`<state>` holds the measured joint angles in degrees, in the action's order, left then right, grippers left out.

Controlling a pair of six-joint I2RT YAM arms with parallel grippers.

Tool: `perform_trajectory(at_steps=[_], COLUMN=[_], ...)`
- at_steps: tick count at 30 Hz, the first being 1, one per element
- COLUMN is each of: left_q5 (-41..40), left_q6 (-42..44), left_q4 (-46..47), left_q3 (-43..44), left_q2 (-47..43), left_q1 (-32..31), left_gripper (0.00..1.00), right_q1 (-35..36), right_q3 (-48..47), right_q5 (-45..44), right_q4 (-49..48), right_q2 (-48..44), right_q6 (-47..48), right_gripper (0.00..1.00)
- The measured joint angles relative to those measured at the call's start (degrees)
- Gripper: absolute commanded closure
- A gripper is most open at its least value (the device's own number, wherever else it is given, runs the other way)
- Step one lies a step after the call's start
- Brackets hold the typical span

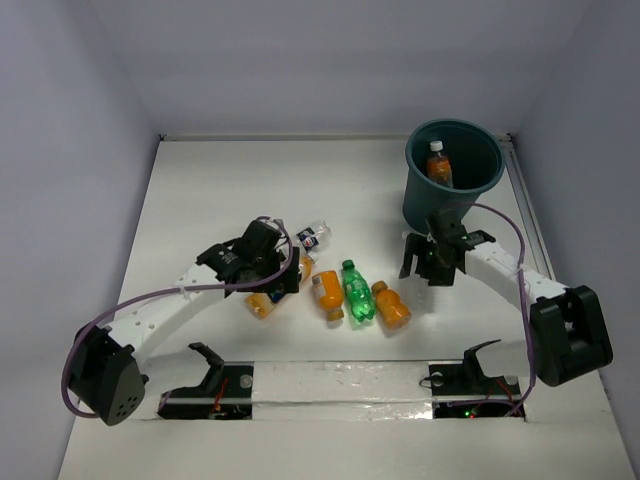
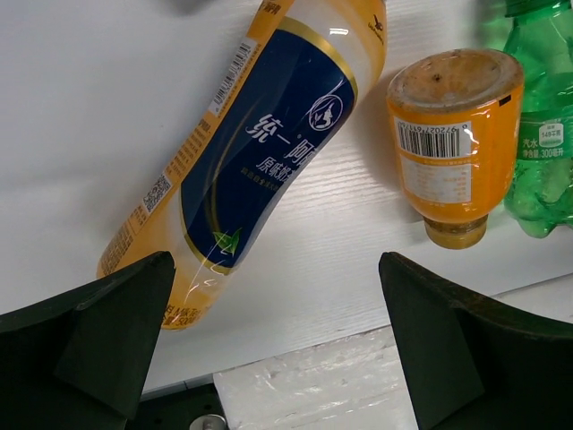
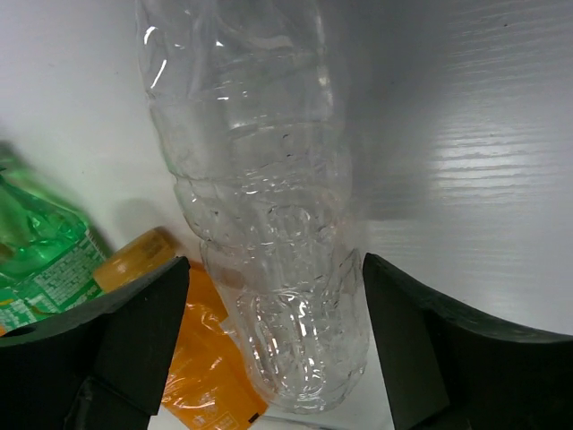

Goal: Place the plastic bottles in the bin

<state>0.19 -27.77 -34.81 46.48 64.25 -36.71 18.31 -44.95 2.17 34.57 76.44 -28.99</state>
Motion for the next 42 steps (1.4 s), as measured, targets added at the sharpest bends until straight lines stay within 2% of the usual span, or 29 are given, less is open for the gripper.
perform_trajectory(at_steps=[2, 6, 9, 13, 20, 25, 29, 33, 36, 37, 41, 42], left_q5=[0.7, 2.2, 3.5, 5.2, 6.8, 7.2, 7.3, 7.5, 8.3, 8.6, 9.3, 9.4], left_q6=[0.4, 1.5, 2.5, 3.7, 5.3, 5.9, 6.2, 6.2, 6.2, 6.3, 6.2, 6.3], left_q4=[0.1, 0.4, 0.8, 1.2, 1.4, 1.5, 1.5, 1.7, 2.1, 2.3, 2.6, 2.6], left_q3=[0.0, 0.0, -0.1, -0.1, -0.1, -0.1, -0.4, -0.9, -1.1, -1.1, -1.2, -1.2], left_q2=[0.7, 2.2, 3.7, 5.6, 8.3, 10.8, 11.7, 12.4, 13.6, 14.1, 14.5, 14.4], left_q1=[0.6, 2.9, 4.3, 5.0, 5.0, 5.0, 5.0, 5.0, 5.0, 5.0, 5.0, 5.0], left_gripper=[0.01, 0.01, 0.01, 0.01, 0.01, 0.01, 0.02, 0.10, 0.26, 0.34, 0.50, 0.50], right_q1=[0.3, 1.0, 1.9, 2.7, 2.8, 3.5, 3.5, 3.5, 3.5, 3.5, 2.4, 1.9], right_q3=[0.0, 0.0, 0.7, 2.4, 1.3, -4.3, -12.7, -25.5, -35.0, -37.7, -48.1, -48.9], right_q5=[0.3, 0.6, 0.6, 0.6, 1.1, 5.0, 10.0, 11.1, 8.9, 7.5, -1.1, -2.4], right_q4=[0.0, 0.0, 0.0, 0.9, 5.3, 11.1, 14.8, 15.6, 14.8, 14.5, 11.6, 11.1], right_q2=[0.0, -0.2, -1.3, -6.0, -19.3, -26.1, -29.9, -28.9, -25.2, -23.6, -15.0, -14.1], right_q6=[-0.4, -1.3, -2.2, -3.6, -4.4, -4.2, -4.0, -2.8, -1.5, -0.9, 2.7, 3.2], right_gripper=[0.17, 0.48, 0.60, 0.63, 0.64, 0.64, 0.64, 0.66, 0.66, 0.66, 0.66, 0.66])
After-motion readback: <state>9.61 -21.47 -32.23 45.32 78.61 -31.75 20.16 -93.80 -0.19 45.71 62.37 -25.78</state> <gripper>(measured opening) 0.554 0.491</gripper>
